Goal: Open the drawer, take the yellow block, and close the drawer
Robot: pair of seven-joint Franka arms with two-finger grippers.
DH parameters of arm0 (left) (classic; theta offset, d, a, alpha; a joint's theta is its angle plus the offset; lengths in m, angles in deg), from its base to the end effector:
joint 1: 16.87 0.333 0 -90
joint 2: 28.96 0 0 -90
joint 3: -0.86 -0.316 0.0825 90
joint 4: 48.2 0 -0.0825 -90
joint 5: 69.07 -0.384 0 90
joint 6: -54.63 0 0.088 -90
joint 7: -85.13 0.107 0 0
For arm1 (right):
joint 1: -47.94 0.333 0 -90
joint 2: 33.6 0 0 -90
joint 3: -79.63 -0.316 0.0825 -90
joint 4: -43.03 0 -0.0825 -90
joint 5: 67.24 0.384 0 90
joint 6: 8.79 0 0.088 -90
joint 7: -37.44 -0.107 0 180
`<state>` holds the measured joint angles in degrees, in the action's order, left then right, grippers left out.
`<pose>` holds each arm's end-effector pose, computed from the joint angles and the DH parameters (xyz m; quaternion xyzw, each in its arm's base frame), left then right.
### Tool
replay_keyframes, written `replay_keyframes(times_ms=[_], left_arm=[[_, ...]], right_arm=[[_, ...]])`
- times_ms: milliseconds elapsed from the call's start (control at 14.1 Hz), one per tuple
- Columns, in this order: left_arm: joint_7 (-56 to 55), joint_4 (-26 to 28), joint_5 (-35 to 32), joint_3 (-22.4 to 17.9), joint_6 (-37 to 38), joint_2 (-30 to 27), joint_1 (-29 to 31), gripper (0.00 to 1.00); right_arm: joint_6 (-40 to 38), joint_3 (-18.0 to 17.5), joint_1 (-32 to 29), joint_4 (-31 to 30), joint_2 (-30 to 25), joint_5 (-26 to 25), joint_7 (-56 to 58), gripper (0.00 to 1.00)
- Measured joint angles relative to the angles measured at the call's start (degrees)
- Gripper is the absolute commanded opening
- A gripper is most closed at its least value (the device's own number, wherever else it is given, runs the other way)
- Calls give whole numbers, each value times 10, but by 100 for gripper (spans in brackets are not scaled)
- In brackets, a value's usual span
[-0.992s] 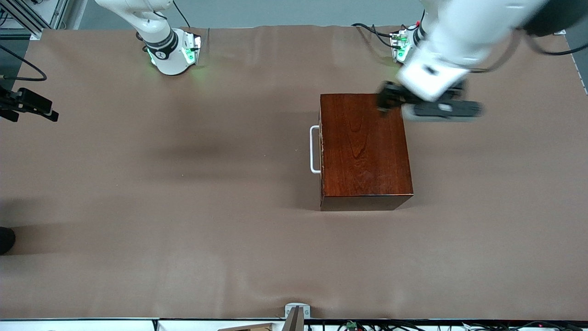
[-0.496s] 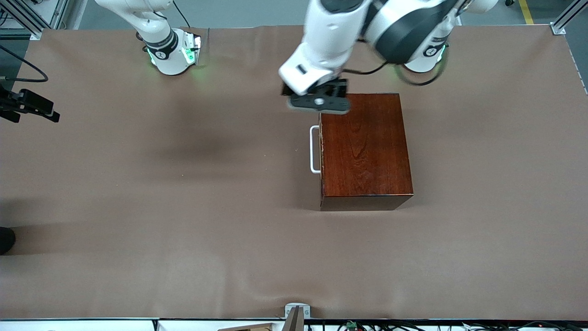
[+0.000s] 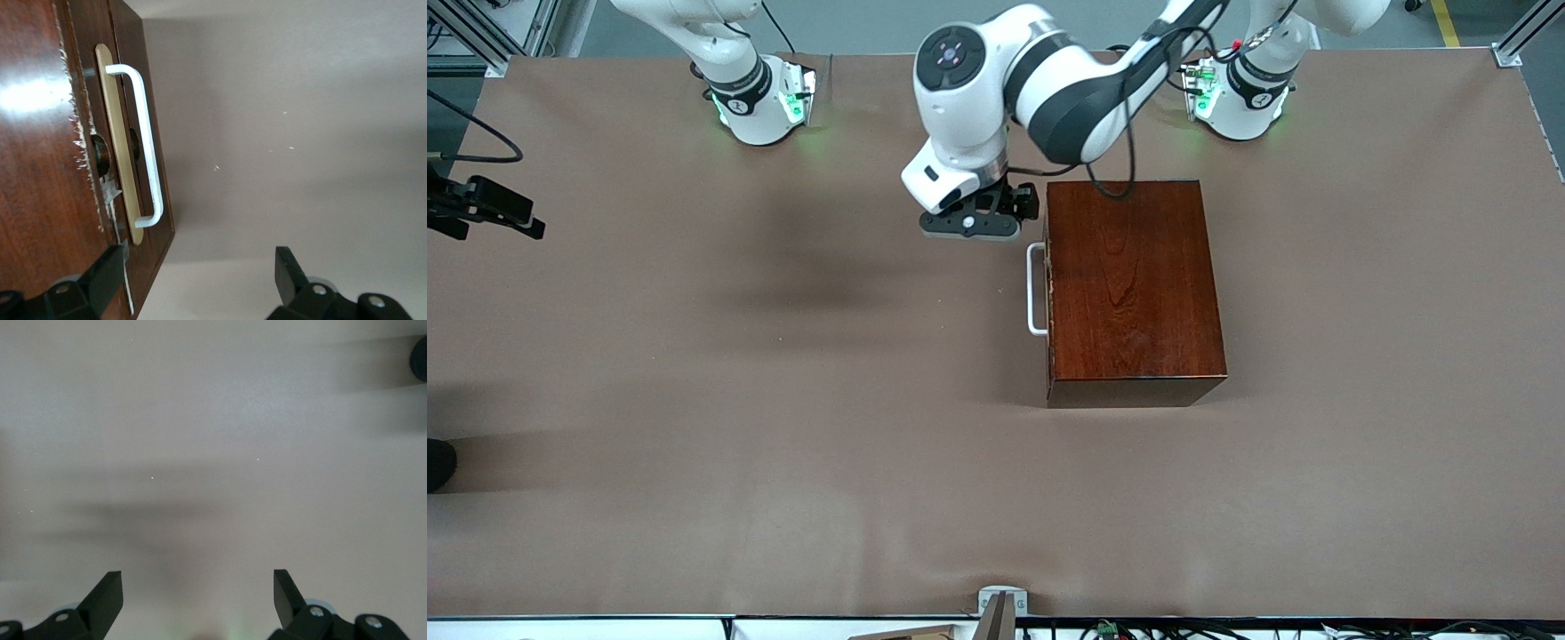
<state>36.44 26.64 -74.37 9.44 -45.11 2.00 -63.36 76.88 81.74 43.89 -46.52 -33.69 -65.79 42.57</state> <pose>0.4259 -0.5572 0.4236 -0.9971 0.0571 0.0259 0.0432 0.5431 -0.0557 0.6227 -0.9993 0.0084 0.0317 0.0159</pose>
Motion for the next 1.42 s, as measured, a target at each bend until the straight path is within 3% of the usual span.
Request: replay_keyframes(times_ms=[212,496,1416], left_arm=[[0,0,-11,-40,0,29,-30,100],[2,-1,-41,-45,-7,58,-30,100],[7,-4,-52,-65,-54,95,-30,100]], right_arm=[[1,0,2,0,2,0,0,100],[5,-1,5,0,4,0,0,100],[13,-1,20,-2,11,0,0,100]])
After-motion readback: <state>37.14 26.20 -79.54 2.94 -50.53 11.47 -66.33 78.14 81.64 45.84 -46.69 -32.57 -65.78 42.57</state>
